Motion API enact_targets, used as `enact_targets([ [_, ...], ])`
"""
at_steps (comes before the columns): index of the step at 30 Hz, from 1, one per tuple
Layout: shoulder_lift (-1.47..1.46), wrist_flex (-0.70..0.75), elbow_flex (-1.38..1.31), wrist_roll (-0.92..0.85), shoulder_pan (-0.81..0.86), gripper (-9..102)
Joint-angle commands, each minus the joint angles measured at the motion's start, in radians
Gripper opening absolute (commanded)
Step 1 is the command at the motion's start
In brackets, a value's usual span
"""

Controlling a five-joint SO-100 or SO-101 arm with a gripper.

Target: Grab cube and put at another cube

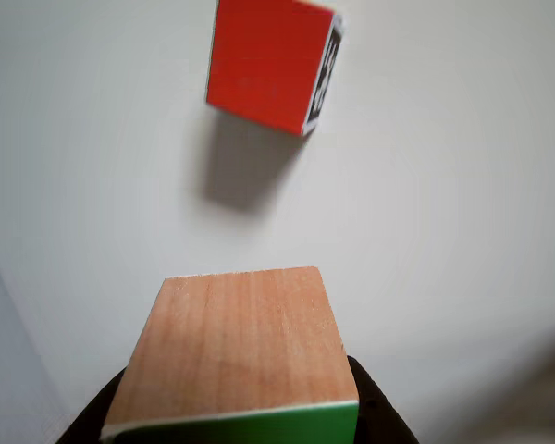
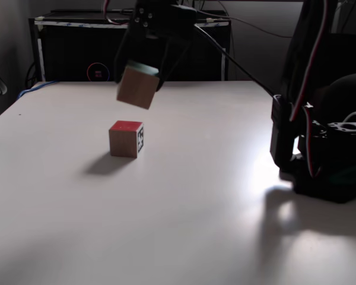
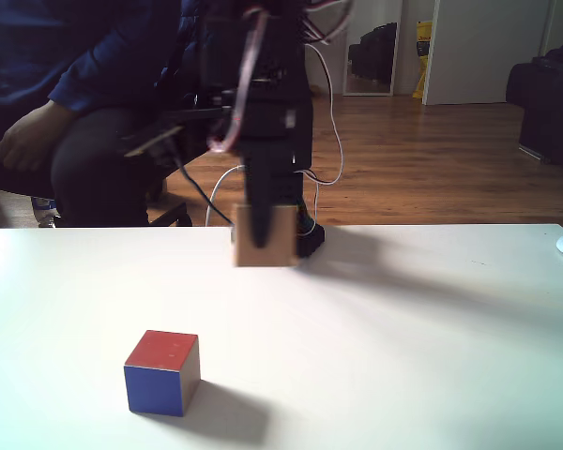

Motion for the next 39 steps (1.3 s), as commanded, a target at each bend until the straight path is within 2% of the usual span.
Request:
enact_targets([
  [1,0.031,-0.009,-0.029,-0.011,0.075,17],
  [12,-0.195,0.081,-0.33,-0.025,0.241,17],
  [20,-0.268,0.086,-0.365,-0.052,0.29,17],
  [39,-0.399,0.086,-0.4,0.002,0.209,17],
])
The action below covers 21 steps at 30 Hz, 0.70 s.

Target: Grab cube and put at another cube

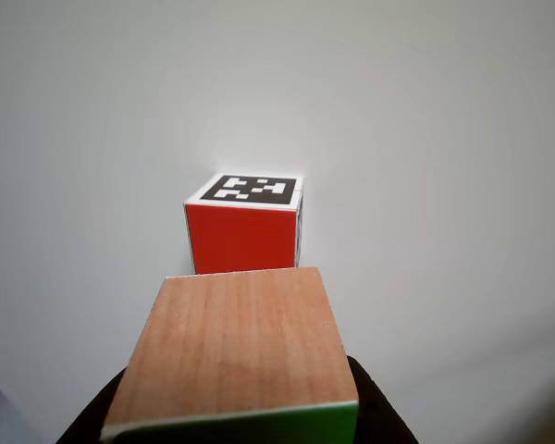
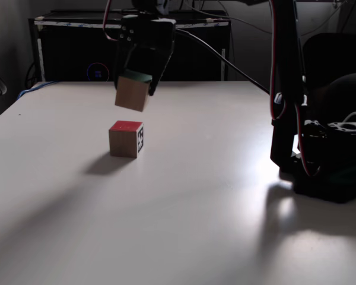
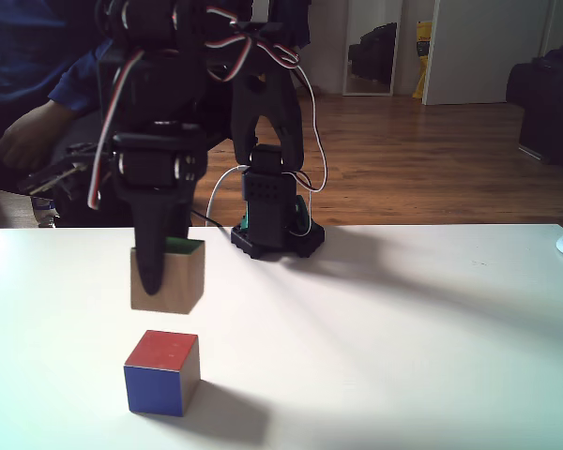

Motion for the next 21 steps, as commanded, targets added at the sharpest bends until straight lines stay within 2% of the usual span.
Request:
enact_targets([
  [1,-0.003,0.003,-0.063,0.017,-0.02,17],
  [12,-0.158,0.025,-0.202,0.04,-0.008,17],
  [21,-0.192,0.026,-0.213,0.043,-0.005,17],
])
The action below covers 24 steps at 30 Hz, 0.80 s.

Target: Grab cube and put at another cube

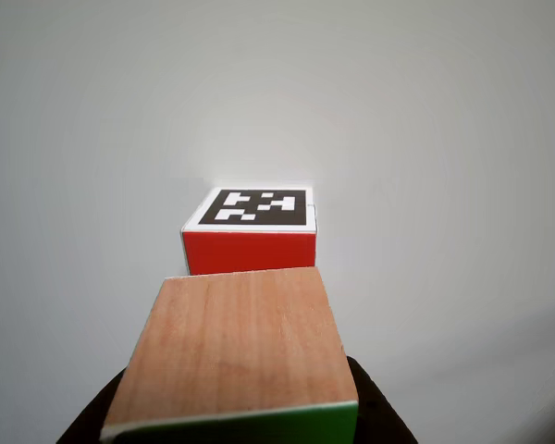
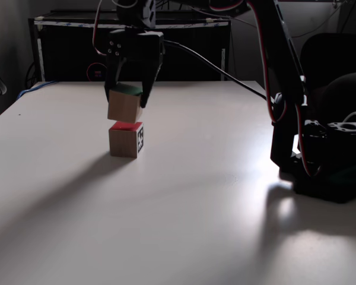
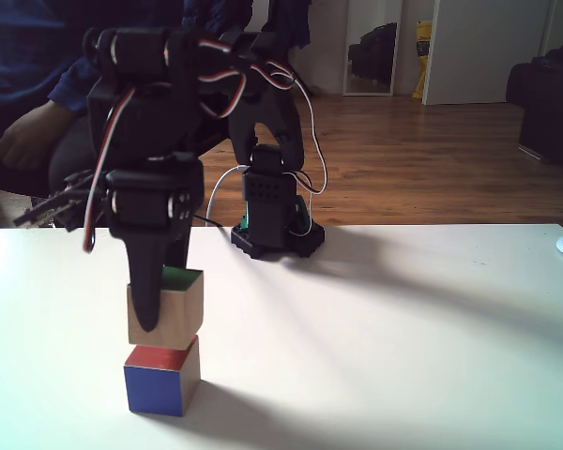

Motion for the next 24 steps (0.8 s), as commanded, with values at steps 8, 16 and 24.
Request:
enact_targets([
  [8,-0.003,0.003,-0.051,0.008,0.009,17],
  [16,-0.003,0.009,-0.058,0.006,0.014,18],
  [24,-0.011,0.009,-0.061,0.008,0.02,18],
])
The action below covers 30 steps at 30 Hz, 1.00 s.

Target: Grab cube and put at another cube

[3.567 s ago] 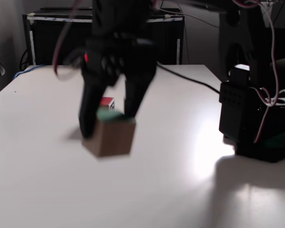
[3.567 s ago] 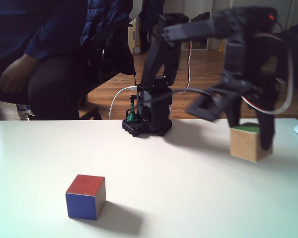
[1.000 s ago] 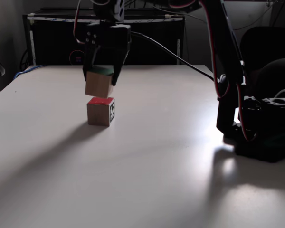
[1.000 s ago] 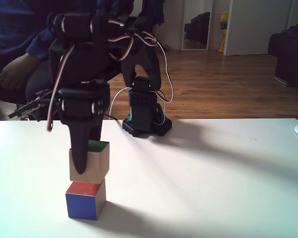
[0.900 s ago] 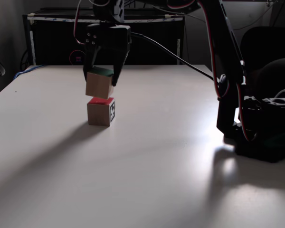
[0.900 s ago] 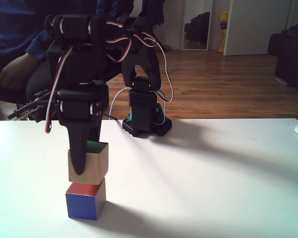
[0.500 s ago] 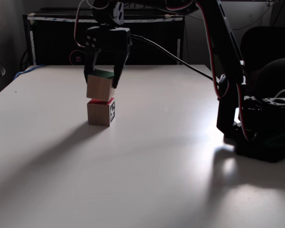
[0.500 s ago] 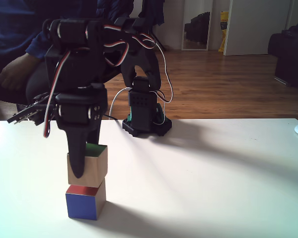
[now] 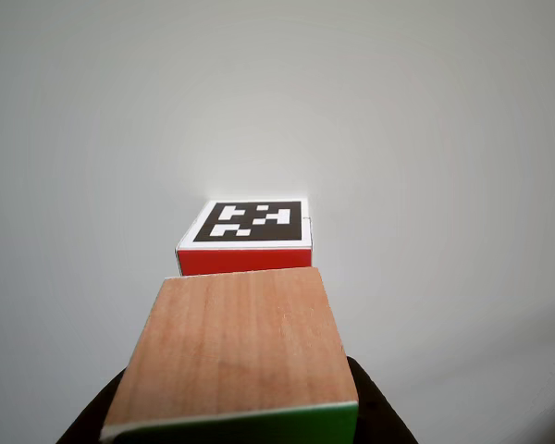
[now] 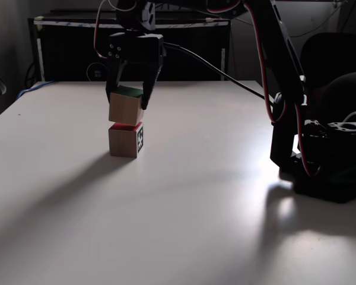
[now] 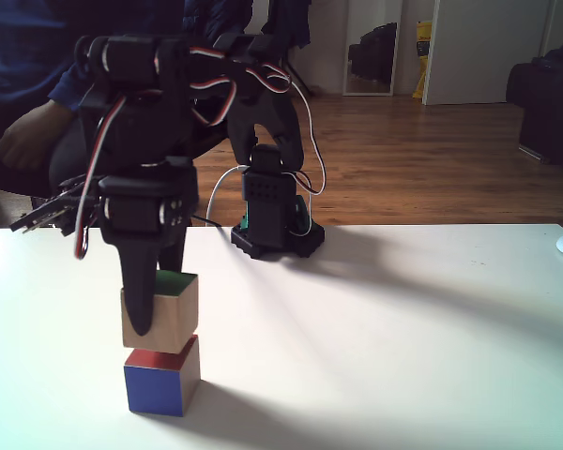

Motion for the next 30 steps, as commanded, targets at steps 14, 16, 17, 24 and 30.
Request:
enact_targets([
  [14,-0.038,0.006,-0.084,0.005,0.002,19],
  [16,-0.049,0.008,-0.094,0.008,0.002,21],
  [17,-0.054,0.011,-0.1,0.008,0.002,21],
  [24,-0.074,0.012,-0.103,0.005,-0.005,25],
  [30,-0.077,0.012,-0.1,0.002,-0.011,29],
])
